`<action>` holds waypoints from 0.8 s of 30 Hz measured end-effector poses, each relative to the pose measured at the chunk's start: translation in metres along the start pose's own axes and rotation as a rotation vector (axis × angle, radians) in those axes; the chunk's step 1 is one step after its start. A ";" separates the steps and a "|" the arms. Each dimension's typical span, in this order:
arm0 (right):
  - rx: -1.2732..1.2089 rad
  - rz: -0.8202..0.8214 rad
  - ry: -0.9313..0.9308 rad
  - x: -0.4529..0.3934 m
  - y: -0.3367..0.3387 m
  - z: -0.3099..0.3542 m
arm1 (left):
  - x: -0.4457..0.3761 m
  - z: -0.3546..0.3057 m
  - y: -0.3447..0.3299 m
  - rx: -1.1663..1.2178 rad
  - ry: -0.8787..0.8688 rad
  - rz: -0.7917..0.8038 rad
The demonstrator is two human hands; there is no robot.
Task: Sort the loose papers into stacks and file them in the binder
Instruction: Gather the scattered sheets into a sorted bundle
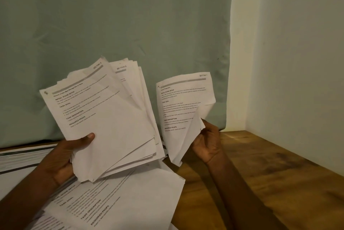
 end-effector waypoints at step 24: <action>1.707 -0.770 0.603 0.035 -0.056 0.064 | 0.002 -0.009 -0.022 -0.043 -0.068 0.094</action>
Point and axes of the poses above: each hand's wrist, its own x-axis away from the middle knuckle, its own y-axis out of the back of the hand, z = x × y, the point moved 7 cm from there along -x, towards the middle knuckle, and after that the axes turned 15 degrees about z, right-handed, at the moved point
